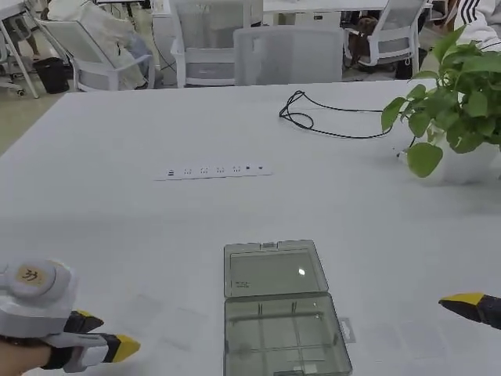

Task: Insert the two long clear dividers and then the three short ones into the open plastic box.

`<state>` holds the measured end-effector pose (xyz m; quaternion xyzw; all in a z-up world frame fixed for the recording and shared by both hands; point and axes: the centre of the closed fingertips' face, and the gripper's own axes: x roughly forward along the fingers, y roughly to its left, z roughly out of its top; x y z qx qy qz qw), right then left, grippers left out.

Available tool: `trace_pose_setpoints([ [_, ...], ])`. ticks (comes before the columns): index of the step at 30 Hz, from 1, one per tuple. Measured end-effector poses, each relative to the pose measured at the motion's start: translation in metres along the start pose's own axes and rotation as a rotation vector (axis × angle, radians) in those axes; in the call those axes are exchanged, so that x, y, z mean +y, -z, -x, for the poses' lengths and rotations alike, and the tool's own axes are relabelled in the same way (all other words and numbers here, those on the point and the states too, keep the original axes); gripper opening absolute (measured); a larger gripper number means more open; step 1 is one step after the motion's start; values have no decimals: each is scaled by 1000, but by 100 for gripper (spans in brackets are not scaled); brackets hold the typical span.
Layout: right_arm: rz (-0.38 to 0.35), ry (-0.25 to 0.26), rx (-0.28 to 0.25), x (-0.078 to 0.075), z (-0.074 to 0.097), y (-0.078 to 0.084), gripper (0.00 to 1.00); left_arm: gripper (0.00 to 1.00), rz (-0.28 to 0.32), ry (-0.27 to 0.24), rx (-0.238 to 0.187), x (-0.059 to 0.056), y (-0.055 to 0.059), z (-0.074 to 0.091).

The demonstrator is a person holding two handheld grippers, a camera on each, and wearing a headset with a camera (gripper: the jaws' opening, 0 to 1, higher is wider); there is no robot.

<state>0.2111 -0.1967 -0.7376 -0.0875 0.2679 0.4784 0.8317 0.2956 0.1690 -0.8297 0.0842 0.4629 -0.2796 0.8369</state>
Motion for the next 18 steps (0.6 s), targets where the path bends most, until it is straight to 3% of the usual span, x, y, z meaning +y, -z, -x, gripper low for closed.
trace_pose_setpoints([
  [6, -4, 1, -3, 1, 0, 0, 89, 45, 41, -17, 41, 4, 5, -6],
  [10, -5, 1, -4, 1, 0, 1, 89, 44, 31, -40, 85, 8, 11, -11],
  [15, -8, 3, -8, 1, 0, 0, 89, 42, 30, -48, 93, 8, 9, -11],
  [18, -9, 2, -7, 2, 0, 1, 89, 38, -13, -74, 127, 14, 10, -12],
])
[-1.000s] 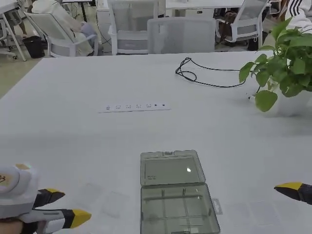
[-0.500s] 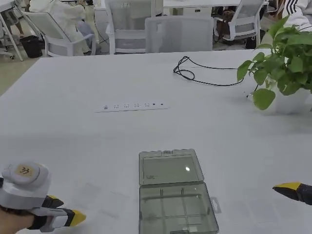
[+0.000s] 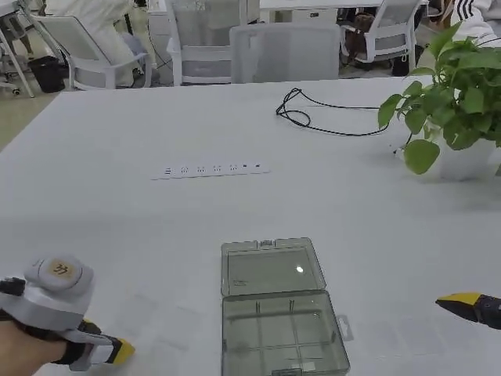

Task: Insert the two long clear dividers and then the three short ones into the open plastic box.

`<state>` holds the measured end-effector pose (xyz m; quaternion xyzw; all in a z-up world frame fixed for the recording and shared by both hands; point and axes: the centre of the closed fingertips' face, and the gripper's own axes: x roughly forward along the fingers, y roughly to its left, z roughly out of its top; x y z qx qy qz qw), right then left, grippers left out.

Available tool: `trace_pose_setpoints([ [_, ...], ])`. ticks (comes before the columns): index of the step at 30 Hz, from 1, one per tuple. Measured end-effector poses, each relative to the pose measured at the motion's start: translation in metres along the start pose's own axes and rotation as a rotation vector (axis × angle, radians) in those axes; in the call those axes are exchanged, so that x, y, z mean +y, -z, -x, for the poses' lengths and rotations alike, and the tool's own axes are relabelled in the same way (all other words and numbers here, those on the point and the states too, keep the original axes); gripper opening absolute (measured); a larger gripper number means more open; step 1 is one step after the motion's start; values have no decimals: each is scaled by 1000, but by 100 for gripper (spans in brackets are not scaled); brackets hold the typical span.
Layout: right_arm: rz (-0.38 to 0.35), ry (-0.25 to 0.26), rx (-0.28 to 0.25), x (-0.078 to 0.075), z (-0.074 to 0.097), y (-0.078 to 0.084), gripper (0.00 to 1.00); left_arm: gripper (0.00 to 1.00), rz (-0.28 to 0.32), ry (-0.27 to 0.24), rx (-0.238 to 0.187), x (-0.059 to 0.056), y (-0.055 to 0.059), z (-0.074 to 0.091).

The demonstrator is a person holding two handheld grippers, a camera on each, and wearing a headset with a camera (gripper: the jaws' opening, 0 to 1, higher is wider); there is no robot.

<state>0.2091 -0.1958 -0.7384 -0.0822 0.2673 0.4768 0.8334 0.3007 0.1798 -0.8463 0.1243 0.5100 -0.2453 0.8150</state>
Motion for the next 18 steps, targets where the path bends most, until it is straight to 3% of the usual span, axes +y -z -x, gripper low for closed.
trace_pose_setpoints([
  [6, -4, 1, -3, 0, 0, 0, 88, 32, -17, -39, 45, 8, 0, -4],
  [18, -11, 0, -4, 1, -1, 1, 88, 32, -16, -34, 77, 3, 1, 0],
])
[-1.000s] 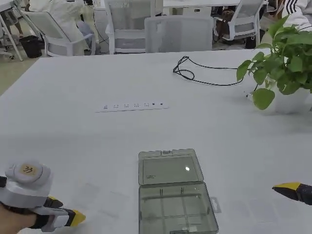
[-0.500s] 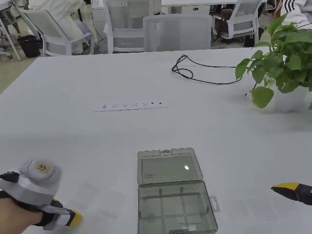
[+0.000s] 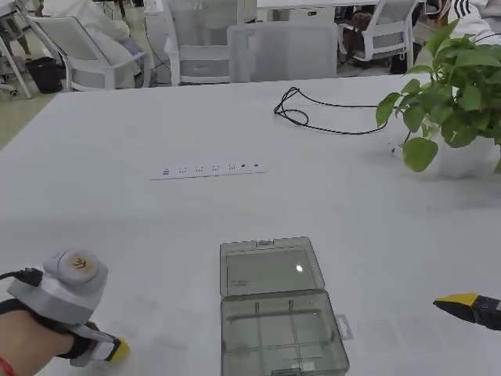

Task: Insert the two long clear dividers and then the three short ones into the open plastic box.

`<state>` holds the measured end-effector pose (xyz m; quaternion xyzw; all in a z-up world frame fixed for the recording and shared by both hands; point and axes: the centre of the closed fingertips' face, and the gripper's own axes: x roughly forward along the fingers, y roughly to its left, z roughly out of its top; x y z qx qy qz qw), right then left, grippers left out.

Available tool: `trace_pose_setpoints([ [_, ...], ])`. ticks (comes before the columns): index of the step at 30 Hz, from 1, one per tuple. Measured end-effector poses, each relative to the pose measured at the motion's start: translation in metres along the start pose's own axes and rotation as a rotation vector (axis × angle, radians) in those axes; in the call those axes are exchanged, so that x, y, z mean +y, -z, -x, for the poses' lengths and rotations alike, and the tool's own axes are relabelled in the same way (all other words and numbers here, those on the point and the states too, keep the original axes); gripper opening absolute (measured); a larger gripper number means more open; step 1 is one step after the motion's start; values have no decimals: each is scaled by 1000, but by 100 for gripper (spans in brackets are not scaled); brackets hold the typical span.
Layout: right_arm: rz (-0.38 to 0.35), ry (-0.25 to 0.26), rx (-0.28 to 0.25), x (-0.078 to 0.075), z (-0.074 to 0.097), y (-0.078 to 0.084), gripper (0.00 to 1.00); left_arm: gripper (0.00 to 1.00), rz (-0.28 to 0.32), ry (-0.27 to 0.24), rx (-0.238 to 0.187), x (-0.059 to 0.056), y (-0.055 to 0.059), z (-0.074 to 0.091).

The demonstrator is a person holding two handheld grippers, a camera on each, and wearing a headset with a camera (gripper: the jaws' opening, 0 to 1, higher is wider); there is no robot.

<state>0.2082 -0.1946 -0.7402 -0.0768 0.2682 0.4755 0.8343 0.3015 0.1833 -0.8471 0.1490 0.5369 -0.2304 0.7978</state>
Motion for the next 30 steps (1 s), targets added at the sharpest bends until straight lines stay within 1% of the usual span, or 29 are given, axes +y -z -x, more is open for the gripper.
trace_pose_setpoints([
  [5, -3, 1, 1, 1, 0, 1, 87, 31, 28, 18, -2, 1, 1, 1],
  [8, -4, 0, 5, 1, 0, 1, 86, 31, 25, 24, 4, -1, 2, 1],
  [14, -4, 0, 2, 1, -1, -1, 85, 31, 16, 33, 32, -4, 2, 1],
  [17, -5, -1, 1, 2, -2, -1, 85, 30, 18, 42, 57, -4, 2, 1],
  [18, -6, -2, 0, 2, -2, -2, 84, 30, 20, 44, 61, -3, 1, 1],
  [19, -7, -3, 1, 3, -2, -2, 84, 30, 35, 50, 64, -3, 1, 1],
  [21, -6, -3, -1, 3, -2, -3, 84, 30, 49, 55, 63, -4, 1, 1],
  [23, -9, -3, -1, 3, -3, -3, 83, 30, 49, 62, 57, -4, 2, 1],
  [25, -13, -1, -2, 3, -3, -4, 82, 30, 78, 70, 44, -5, 2, 2],
  [27, -17, 0, -4, 3, -3, -5, 80, 30, 86, 75, 36, -3, 3, 2],
  [28, -21, 1, -4, 3, -3, -6, 80, 30, 102, 86, 27, -7, 3, 3],
  [29, -24, 2, -5, 2, -4, -7, 78, 30, 126, 93, 18, -9, 3, 4],
  [30, -25, 2, -7, 3, -4, -8, 78, 30, 135, 95, 14, -9, 3, 5],
])
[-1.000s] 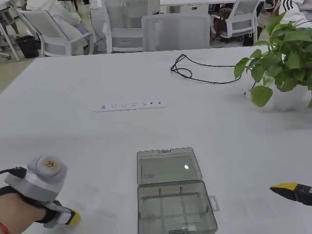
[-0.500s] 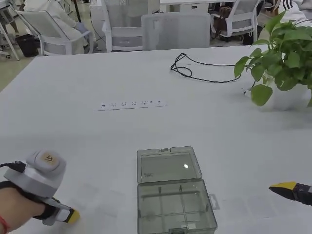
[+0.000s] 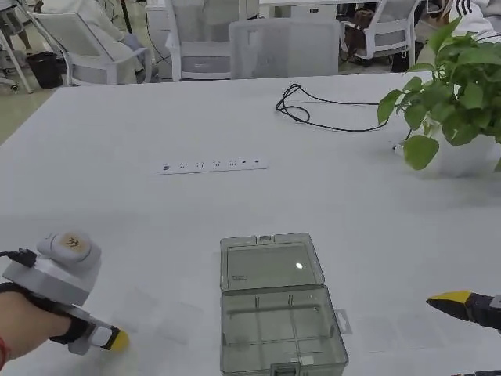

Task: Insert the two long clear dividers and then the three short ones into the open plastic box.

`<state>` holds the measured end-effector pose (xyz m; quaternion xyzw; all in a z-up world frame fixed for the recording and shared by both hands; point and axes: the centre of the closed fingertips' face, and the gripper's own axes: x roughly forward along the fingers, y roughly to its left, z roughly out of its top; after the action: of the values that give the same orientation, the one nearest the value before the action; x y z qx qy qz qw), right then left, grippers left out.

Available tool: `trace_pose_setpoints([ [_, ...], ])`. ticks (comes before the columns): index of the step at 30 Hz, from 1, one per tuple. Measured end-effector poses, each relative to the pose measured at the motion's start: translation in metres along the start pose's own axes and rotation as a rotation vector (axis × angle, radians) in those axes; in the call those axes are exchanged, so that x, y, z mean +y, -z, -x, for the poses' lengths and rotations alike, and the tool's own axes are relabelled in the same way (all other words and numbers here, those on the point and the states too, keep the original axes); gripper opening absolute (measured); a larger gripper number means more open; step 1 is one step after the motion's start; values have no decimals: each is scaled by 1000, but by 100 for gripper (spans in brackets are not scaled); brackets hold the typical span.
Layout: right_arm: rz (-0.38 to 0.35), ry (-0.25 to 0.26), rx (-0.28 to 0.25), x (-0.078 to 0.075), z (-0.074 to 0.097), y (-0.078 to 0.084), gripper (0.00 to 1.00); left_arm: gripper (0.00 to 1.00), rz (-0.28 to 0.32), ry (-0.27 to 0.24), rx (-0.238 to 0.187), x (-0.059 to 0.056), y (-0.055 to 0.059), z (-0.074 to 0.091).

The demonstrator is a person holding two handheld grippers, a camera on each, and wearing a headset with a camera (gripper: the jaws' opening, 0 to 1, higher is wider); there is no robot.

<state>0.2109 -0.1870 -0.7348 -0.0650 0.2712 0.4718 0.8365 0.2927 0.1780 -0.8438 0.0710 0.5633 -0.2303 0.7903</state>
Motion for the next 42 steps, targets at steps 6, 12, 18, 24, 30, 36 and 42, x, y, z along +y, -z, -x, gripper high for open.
trace_pose_setpoints([
  [6, -4, 6, -19, 0, -2, -15, 72, 30, 68, 35, -69, -8, -1, 8],
  [12, -4, 6, -59, 2, -7, -40, 66, 30, 121, 85, -165, -23, -11, 22],
  [18, -34, 5, -80, 5, -14, -63, 57, 30, 150, 138, -265, -45, -28, 40],
  [24, -56, 4, -118, 13, -24, -88, 50, 30, 153, 213, -365, -75, -49, 56],
  [30, -88, -3, -147, 23, -38, -108, 44, 30, 157, 305, -460, -115, -71, 75],
  [36, -135, 3, -171, 33, -52, -123, 39, 30, 141, 382, -527, -155, -87, 88],
  [42, -185, 28, -191, 34, -65, -132, 32, 30, 109, 430, -562, -186, -97, 93],
])
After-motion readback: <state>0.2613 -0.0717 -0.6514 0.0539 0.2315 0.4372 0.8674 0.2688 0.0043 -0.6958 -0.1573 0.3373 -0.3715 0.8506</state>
